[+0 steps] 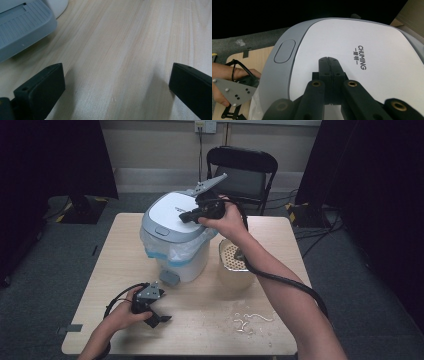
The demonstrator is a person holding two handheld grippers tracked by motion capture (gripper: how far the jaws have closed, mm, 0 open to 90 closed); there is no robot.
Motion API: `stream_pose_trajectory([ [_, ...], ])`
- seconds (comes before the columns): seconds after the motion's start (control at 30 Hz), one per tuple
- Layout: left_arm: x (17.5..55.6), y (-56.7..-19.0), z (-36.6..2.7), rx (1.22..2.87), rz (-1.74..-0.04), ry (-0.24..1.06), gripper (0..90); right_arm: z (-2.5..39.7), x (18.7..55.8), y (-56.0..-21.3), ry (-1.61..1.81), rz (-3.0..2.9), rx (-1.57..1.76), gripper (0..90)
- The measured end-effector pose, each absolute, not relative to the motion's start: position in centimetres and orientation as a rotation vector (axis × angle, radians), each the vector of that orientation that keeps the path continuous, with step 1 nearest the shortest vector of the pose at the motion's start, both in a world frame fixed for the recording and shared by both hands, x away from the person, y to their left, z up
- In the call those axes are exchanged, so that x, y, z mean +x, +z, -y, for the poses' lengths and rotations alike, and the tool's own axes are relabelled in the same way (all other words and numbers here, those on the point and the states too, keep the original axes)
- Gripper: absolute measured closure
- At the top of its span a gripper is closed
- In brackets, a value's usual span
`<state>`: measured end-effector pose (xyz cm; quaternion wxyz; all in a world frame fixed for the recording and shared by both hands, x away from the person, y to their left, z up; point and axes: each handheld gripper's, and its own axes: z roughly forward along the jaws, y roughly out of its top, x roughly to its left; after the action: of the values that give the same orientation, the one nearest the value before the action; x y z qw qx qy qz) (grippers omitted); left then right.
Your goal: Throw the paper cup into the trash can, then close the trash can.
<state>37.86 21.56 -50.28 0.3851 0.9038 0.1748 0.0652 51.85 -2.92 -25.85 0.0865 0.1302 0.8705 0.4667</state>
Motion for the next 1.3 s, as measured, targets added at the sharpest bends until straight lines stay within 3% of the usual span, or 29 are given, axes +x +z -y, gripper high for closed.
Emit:
stream_pose_trajectory([
  [0.2, 37.9, -50.3, -21.5, 2.297, -0.444, 0.168, 0.0, 3.1, 51.6, -25.9, 1.399, -2.590, 0.397, 89.8],
  [0.33, 37.8, -50.3, -21.5, 2.296, -0.447, 0.168, 0.0, 3.5, 51.4, -25.8, 1.390, -2.598, 0.399, 85.2],
  [0.5, 37.9, -50.3, -21.6, 2.303, -0.445, 0.166, 0.0, 4.1, 51.1, -25.7, 1.401, -2.596, 0.402, 72.5],
  [0.77, 38.0, -50.2, -21.6, 2.308, -0.431, 0.160, 0.0, 5.8, 50.5, -25.5, 1.403, -2.599, 0.446, 38.9],
  [0.9, 38.0, -50.2, -21.6, 2.308, -0.431, 0.161, 0.0, 6.8, 50.2, -25.5, 1.406, -2.570, 0.461, 27.8],
  [1.13, 37.9, -50.3, -21.6, 2.302, -0.433, 0.164, 0.0, 8.1, 49.6, -25.5, 1.404, -2.556, 0.481, 17.2],
  [1.3, 37.9, -50.3, -21.5, 2.299, -0.434, 0.167, 0.0, 8.8, 49.0, -25.6, 1.399, -2.556, 0.478, 15.4],
])
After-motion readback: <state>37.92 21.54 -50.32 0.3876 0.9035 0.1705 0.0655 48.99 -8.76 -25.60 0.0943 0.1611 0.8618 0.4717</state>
